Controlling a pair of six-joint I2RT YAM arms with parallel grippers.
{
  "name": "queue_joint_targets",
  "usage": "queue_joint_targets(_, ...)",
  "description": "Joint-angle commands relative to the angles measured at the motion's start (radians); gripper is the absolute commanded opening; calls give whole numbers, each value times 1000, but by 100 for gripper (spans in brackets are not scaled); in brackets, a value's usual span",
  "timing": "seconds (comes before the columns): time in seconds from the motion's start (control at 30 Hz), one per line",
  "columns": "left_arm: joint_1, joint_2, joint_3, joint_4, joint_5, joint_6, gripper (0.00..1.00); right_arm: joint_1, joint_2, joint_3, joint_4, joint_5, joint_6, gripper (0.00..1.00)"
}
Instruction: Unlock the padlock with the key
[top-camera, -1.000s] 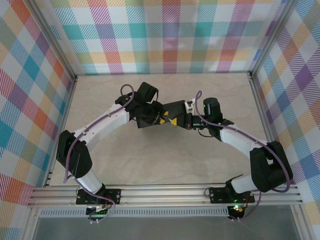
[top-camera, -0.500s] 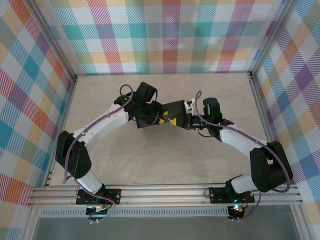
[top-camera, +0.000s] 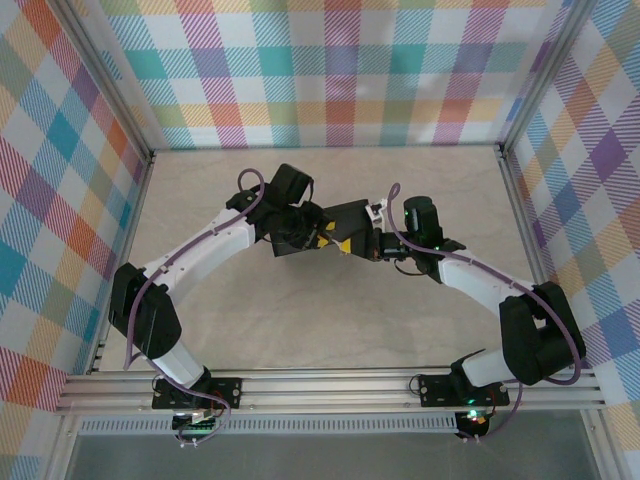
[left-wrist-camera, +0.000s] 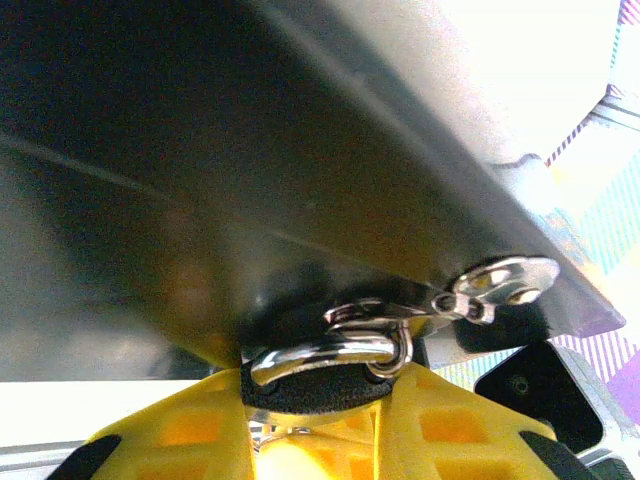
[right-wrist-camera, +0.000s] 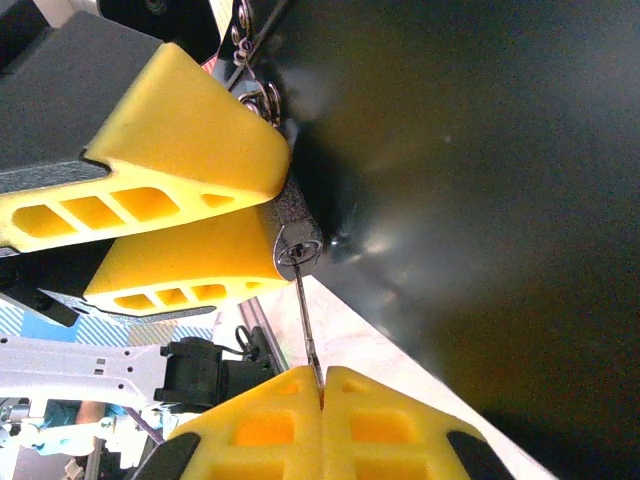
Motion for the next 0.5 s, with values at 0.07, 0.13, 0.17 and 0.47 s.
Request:
queue_joint_targets(0.07,15,-88,-17,86,36,25,0,6,-4,14,44,19,-4,0)
queue_joint_targets(0.13,15,-87,-16,88,42,26,0,6,0,17,51,31,2,0)
queue_joint_targets(0.17,15,-87,-18,87,44,26,0,6,2,19,55,36,7,0)
queue_joint_targets(0.47,16,-76,-14,96,51,27,0,18,4,24,95,-20,-1,0)
